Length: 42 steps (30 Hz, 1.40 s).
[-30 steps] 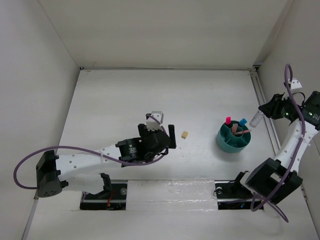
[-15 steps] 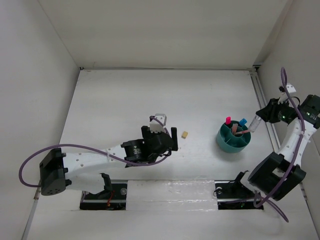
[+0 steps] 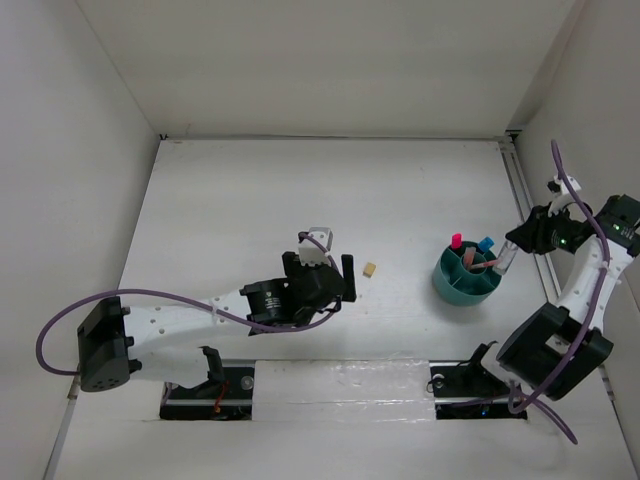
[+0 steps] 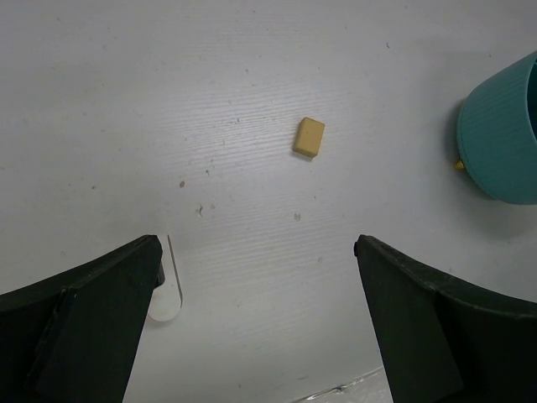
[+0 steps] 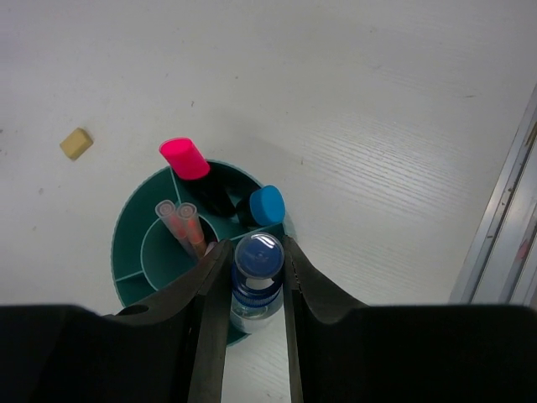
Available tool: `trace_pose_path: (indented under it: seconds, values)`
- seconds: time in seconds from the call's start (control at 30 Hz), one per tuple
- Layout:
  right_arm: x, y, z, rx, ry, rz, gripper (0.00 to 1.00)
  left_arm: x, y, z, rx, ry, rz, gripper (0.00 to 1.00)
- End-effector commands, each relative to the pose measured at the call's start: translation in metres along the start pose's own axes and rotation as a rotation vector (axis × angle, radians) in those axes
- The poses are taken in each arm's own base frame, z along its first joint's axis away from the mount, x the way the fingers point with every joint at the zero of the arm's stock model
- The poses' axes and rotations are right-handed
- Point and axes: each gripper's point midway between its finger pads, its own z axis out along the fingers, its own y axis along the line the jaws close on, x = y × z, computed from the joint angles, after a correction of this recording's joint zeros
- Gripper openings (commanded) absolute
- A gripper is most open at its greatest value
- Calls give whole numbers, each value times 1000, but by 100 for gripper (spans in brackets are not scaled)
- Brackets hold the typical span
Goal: Sort the stationery into containers
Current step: Place the stationery into the container
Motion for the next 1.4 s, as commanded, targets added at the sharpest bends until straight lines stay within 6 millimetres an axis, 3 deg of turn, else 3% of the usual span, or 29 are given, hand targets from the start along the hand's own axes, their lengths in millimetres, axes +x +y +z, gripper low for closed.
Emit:
trace_pose_path:
  seconds: [0.0, 0.7, 0.8, 1.0, 1.17, 1.27, 1.37]
  values:
    - [-9, 4, -2, -38, -39, -35, 0, -11, -4, -3, 17, -28, -26, 100]
    - [1, 3, 9, -111, -21, 18, 0, -12, -8, -2, 28, -27, -14, 100]
    - [5, 2, 11, -118, -14, 33, 8, -12, -8, -2, 28, -27, -14, 100]
    - [5, 2, 11, -118, -15, 22, 36, -12, -8, -2, 28, -27, -14, 100]
    - [5, 5, 9, -121, -13, 4, 51, -12, -8, -2, 28, -27, -14, 100]
    - [7, 7, 9, -129, -8, -4, 58, -9, -5, -1, 23, -22, -8, 100]
    - [3, 10, 6, -130, -18, -11, 60, -9, -5, -1, 23, -22, -8, 100]
